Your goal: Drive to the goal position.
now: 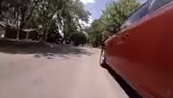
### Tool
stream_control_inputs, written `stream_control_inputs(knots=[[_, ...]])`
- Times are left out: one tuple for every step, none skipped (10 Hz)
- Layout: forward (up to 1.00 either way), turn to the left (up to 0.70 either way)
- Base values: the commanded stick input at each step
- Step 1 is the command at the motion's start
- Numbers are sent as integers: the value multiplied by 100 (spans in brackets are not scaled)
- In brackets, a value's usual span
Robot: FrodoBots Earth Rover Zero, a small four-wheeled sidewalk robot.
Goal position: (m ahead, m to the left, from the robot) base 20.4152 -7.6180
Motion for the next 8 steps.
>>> stream_control_inputs(knots=[[85,0],[85,0],[85,0],[85,0],[85,0],[85,0],[85,0],[85,0]])
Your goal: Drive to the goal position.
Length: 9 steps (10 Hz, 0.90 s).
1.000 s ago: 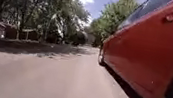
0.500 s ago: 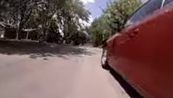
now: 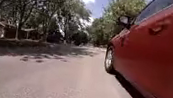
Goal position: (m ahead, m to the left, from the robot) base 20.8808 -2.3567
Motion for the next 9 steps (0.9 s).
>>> stream_control_inputs(knots=[[85,0],[85,0],[85,0],[85,0],[85,0],[85,0],[85,0],[85,0],[85,0]])
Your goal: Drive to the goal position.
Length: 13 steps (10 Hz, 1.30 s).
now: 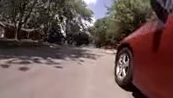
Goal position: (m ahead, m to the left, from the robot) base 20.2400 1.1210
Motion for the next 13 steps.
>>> stream_control_inputs(knots=[[85,0],[85,0],[85,0],[85,0],[85,0],[85,0],[85,0],[85,0],[85,0],[85,0],[85,0],[85,0],[85,0]])
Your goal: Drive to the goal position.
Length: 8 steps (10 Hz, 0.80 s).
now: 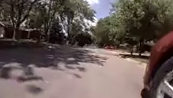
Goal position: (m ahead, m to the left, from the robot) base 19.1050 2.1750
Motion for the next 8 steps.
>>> stream_control_inputs(knots=[[85,0],[85,0],[85,0],[85,0],[85,0],[85,-16],[85,-34],[85,-34]])
